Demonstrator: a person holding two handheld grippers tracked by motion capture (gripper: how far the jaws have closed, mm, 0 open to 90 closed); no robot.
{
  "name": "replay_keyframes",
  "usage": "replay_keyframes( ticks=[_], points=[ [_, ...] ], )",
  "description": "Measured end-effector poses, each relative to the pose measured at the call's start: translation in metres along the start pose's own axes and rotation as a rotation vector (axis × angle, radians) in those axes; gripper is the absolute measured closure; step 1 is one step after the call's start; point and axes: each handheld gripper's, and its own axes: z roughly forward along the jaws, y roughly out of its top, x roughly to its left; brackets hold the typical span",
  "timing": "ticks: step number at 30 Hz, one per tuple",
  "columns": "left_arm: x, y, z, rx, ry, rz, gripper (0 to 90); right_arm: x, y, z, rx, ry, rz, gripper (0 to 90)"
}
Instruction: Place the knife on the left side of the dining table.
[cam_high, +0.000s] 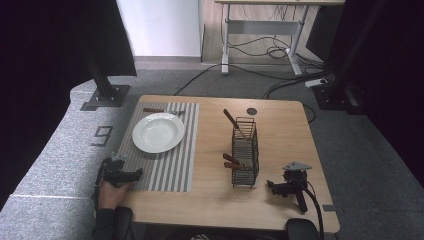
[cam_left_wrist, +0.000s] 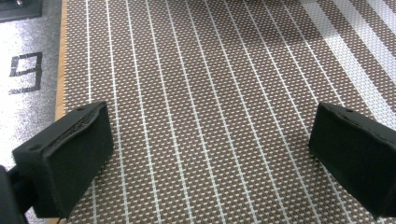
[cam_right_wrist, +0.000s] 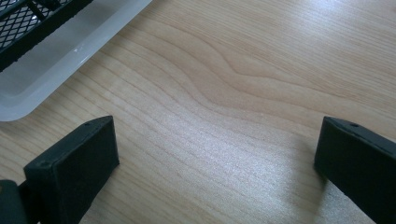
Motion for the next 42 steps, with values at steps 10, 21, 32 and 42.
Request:
replay_keyframes(
  ticks=[10, 21, 32, 42],
  points=[
    [0.0, 0.0, 0.0, 0.001, 0.0, 0.0, 0.0, 0.0, 0.0, 0.0, 0.0, 0.0, 0.0, 0.0],
    [0.0, 0.001, -0.001, 0.01, -0.004, -0.001, 0.0, 0.0, 0.0, 0.0, 0.0, 0.0, 0.0, 0.0],
    [0.001, 0.01, -0.007, -0.006, -0.016, -0.009, 0.0, 0.0, 0.0, 0.0, 0.0, 0.0, 0.0, 0.0],
    [-0.011, 0.03, -0.016, -0.051, -0.065, 0.007, 0.0, 0.0, 0.0, 0.0, 0.0, 0.0, 0.0, 0.0]
  ],
)
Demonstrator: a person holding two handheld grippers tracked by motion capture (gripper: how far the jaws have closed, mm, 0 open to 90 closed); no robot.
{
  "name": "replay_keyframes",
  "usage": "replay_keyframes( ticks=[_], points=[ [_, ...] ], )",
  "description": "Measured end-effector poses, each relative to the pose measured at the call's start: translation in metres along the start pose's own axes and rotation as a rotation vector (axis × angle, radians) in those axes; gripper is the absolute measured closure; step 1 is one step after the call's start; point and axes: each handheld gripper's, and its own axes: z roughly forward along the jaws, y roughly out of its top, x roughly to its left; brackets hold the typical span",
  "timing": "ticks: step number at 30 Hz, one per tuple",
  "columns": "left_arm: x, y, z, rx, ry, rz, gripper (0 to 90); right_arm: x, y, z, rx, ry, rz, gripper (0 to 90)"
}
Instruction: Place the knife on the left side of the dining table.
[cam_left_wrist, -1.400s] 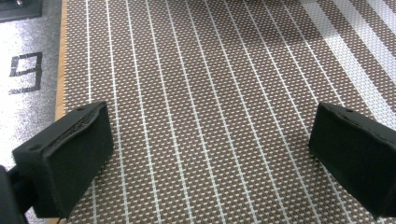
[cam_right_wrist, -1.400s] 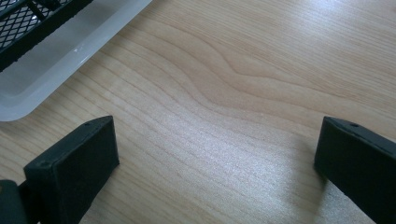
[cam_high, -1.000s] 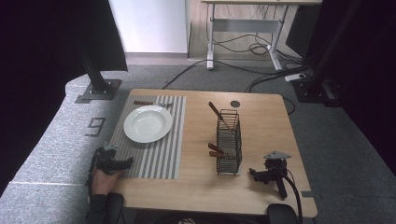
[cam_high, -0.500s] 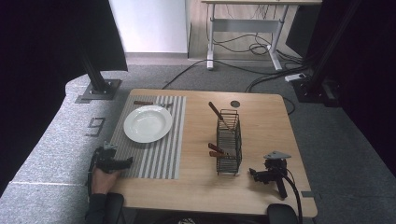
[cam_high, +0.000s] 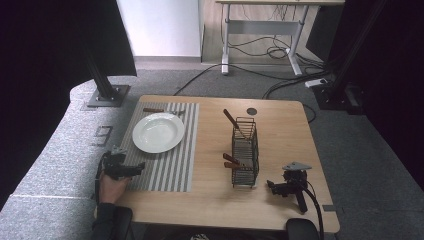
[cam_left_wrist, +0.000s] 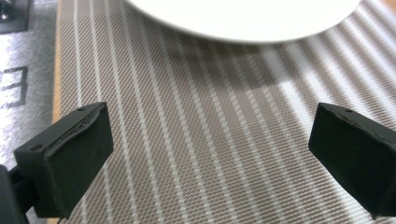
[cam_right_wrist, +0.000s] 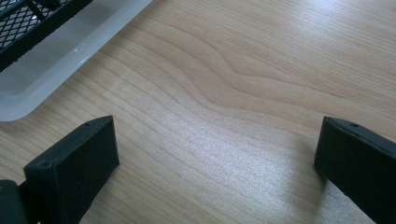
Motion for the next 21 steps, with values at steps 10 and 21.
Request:
replay_keyframes(
  ticks=[10, 21],
  points=[
    [-0.019, 0.026, -0.001, -0.025, -0.035, 0.047, 0.0, 0.0, 0.0, 0.0, 0.0, 0.0, 0.0, 0.0],
    [-0.046, 0.059, 0.003, -0.055, -0.091, 0.096, 0.0, 0.0, 0.0, 0.0, 0.0, 0.0, 0.0, 0.0]
  ],
)
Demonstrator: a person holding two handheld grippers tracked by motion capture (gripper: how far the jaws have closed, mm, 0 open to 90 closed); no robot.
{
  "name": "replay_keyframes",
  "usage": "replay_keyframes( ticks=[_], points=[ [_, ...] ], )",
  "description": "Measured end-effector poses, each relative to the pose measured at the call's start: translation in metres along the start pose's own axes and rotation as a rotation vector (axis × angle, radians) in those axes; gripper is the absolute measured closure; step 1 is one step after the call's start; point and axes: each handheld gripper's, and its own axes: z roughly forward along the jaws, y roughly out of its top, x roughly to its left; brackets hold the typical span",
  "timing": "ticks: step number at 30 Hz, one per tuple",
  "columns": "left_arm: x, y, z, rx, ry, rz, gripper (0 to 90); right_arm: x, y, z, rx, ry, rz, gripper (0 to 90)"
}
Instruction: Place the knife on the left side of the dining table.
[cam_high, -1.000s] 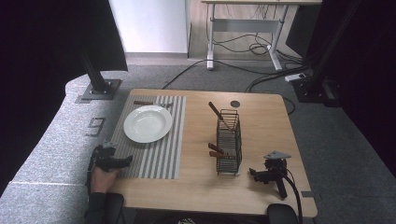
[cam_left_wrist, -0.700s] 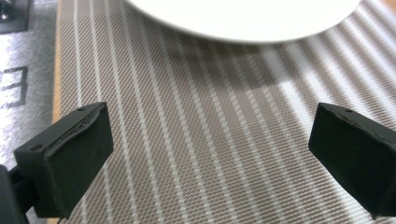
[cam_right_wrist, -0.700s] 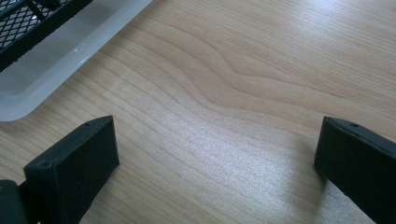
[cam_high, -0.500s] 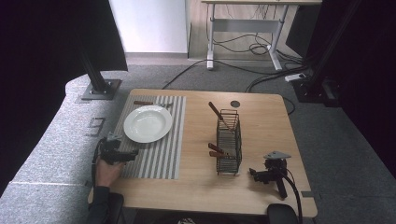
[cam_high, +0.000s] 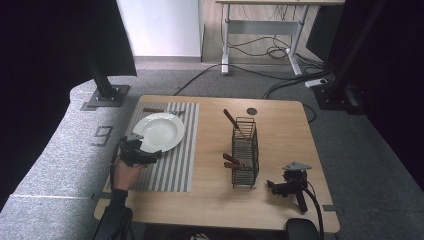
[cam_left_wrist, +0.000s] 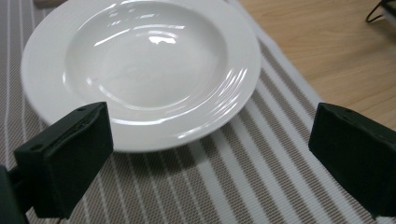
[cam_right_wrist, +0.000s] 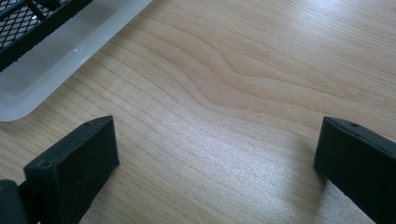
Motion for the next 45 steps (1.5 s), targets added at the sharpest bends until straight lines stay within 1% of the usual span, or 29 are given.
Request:
replay_keyframes(
  ticks=[5, 6, 7, 11, 13, 14, 15, 20, 22, 23, 24, 25, 26, 27, 29, 30, 31, 32, 33, 35, 36, 37, 38, 40, 41, 42, 45],
  points=[
    [-0.01, 0.015, 0.003, -0.008, -0.018, 0.016, 0.0, 0.0, 0.0, 0.0, 0.0, 0.0, 0.0, 0.0],
    [-0.01, 0.015, 0.003, -0.008, -0.018, 0.016, 0.0, 0.0, 0.0, 0.0, 0.0, 0.0, 0.0, 0.0],
    [-0.014, 0.021, 0.004, -0.008, -0.025, 0.025, 0.0, 0.0, 0.0, 0.0, 0.0, 0.0, 0.0, 0.0],
    [-0.023, 0.034, 0.007, -0.011, -0.033, 0.051, 0.0, 0.0, 0.0, 0.0, 0.0, 0.0, 0.0, 0.0],
    [-0.028, 0.04, 0.009, -0.015, -0.038, 0.06, 0.0, 0.0, 0.0, 0.0, 0.0, 0.0, 0.0, 0.0],
    [-0.028, 0.04, 0.009, -0.015, -0.038, 0.06, 0.0, 0.0, 0.0, 0.0, 0.0, 0.0, 0.0, 0.0],
    [-0.032, 0.047, 0.011, -0.019, -0.043, 0.067, 0.0, 0.0, 0.0, 0.0, 0.0, 0.0, 0.0, 0.0],
    [-0.043, 0.061, 0.015, -0.023, -0.057, 0.085, 0.0, 0.0, 0.0, 0.0, 0.0, 0.0, -0.001, 0.0],
    [-0.045, 0.063, 0.016, -0.025, -0.061, 0.087, 0.0, 0.0, 0.0, 0.0, -0.001, 0.0, 0.0, 0.0],
    [-0.049, 0.068, 0.017, -0.03, -0.072, 0.091, 0.0, 0.0, 0.0, 0.0, 0.0, -0.001, 0.001, 0.0],
    [-0.049, 0.068, 0.017, -0.03, -0.072, 0.091, 0.0, 0.0, 0.0, 0.0, 0.001, -0.001, 0.0, 0.0],
    [-0.053, 0.073, 0.019, -0.033, -0.085, 0.09, 0.0, 0.0, 0.0, 0.0, 0.001, -0.001, 0.0, 0.0],
    [-0.053, 0.073, 0.019, -0.033, -0.085, 0.09, 0.0, 0.0, 0.0, 0.0, 0.001, -0.001, 0.0, 0.0],
    [-0.057, 0.078, 0.022, -0.037, -0.095, 0.09, 0.0, 0.0, 0.0, 0.0, 0.002, 0.0, 0.0, 0.0],
    [-0.061, 0.083, 0.025, -0.039, -0.106, 0.091, 0.0, 0.0, 0.0, 0.0, 0.001, -0.001, -0.001, 0.0],
    [-0.061, 0.083, 0.025, -0.039, -0.106, 0.091, 0.0, 0.0, 0.0, 0.0, 0.001, -0.001, -0.001, 0.0],
    [-0.065, 0.088, 0.027, -0.044, -0.115, 0.092, 0.0, 0.0, 0.0, 0.0, 0.001, -0.001, -0.001, 0.0],
    [-0.065, 0.088, 0.027, -0.044, -0.115, 0.092, 0.0, 0.0, 0.0, 0.0, 0.001, -0.001, -0.001, 0.0],
    [-0.07, 0.093, 0.03, -0.048, -0.123, 0.094, 0.0, 0.0, 0.0, 0.0, 0.001, -0.001, 0.0, 0.0],
    [-0.075, 0.098, 0.033, -0.049, -0.127, 0.1, 0.0, 0.0, 0.0, 0.0, 0.001, -0.001, 0.0, 0.0],
    [-0.075, 0.098, 0.033, -0.049, -0.127, 0.1, 0.0, 0.0, 0.0, 0.0, 0.001, -0.001, 0.0, 0.0],
    [-0.08, 0.104, 0.035, -0.054, -0.142, 0.1, 0.0, 0.0, 0.0, 0.0, 0.001, -0.001, 0.0, 0.0],
    [-0.082, 0.106, 0.036, -0.055, -0.148, 0.099, 0.0, 0.0, 0.0, 0.0, 0.001, 0.0, -0.001, 0.0],
    [-0.085, 0.109, 0.037, -0.055, -0.148, 0.102, 0.0, 0.0, 0.0, 0.0, 0.001, -0.001, -0.001, 0.0],
    [-0.09, 0.115, 0.04, -0.054, -0.15, 0.107, 0.0, 0.0, 0.0, 0.0, 0.001, -0.001, -0.001, 0.0],
    [-0.093, 0.118, 0.041, -0.055, -0.153, 0.11, 0.0, 0.0, 0.0, 0.0, 0.001, -0.001, -0.001, 0.0],
    [-0.101, 0.127, 0.045, -0.057, -0.159, 0.105, 0.0, 0.0, 0.0, 0.0, 0.001, 0.0, 0.0, 0.0]
  ],
)
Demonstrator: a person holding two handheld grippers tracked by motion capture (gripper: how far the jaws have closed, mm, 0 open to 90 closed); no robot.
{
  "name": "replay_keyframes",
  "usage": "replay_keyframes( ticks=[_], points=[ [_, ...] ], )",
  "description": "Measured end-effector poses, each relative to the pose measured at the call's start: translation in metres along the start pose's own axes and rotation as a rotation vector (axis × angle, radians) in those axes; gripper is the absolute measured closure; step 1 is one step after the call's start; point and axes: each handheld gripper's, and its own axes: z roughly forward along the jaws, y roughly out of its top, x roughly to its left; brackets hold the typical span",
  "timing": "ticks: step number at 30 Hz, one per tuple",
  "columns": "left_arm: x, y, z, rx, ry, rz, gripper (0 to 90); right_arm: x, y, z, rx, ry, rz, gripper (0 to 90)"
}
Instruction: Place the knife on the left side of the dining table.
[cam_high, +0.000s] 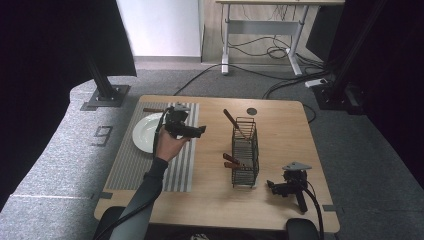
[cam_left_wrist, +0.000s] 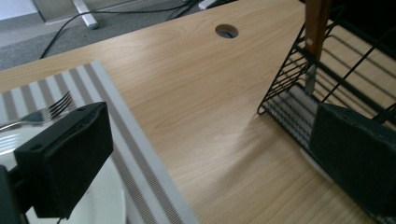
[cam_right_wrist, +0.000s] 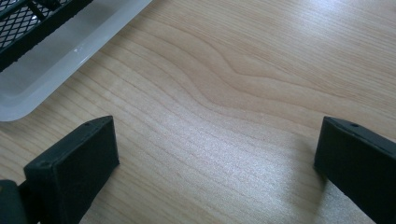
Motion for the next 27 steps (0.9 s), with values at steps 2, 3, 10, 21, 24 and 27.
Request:
replay_keyframes(
  ticks=[2, 3, 10, 21, 24, 27],
  points=[
    [-0.004, 0.006, 0.005, 0.001, -0.011, -0.002, 0.0, 0.0, 0.0, 0.0, 0.0, 0.0, 0.0, 0.0],
    [-0.004, 0.006, 0.005, 0.001, -0.011, -0.002, 0.0, 0.0, 0.0, 0.0, 0.0, 0.0, 0.0, 0.0],
    [-0.019, 0.025, 0.023, 0.009, -0.047, -0.061, 2.2, 0.0, 0.0, 0.0, 0.0, 0.0, 0.0, 0.0],
    [-0.038, 0.045, 0.039, 0.018, -0.067, -0.122, 16.2, 0.0, 0.0, 0.0, -0.001, -0.001, -0.001, 0.0],
    [-0.041, 0.048, 0.046, 0.03, -0.085, -0.151, 20.0, 0.0, 0.0, 0.0, -0.001, -0.001, 0.0, 0.0],
    [-0.042, 0.051, 0.052, 0.044, -0.111, -0.191, 26.9, 0.0, 0.0, 0.0, -0.001, -0.001, 0.0, 0.0]
  ],
)
